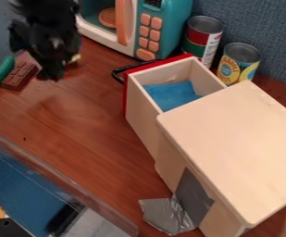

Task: Puts toy pizza in drawer

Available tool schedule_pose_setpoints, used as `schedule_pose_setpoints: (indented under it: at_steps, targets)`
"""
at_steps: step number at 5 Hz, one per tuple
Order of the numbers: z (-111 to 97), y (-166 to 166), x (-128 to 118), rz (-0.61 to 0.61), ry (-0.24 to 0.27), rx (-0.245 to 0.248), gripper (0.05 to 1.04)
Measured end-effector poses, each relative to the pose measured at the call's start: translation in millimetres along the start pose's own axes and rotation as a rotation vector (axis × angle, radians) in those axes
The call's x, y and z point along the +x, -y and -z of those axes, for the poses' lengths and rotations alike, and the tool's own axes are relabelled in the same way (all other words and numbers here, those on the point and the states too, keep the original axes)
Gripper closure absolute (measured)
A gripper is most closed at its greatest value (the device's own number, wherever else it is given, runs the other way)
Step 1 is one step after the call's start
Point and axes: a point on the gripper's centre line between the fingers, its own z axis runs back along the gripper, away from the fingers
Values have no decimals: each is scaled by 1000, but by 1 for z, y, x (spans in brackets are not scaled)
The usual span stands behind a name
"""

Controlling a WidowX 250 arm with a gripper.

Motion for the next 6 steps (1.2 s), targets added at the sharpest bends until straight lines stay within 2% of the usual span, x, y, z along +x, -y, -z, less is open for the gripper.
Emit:
schedule_pose_setpoints:
  at_steps: [2,4,6]
  targets:
    - [10,24,10,37,41,-1,83]
    - [14,30,28,9,79,5,84]
    - [20,34,45,-6,88,4,84]
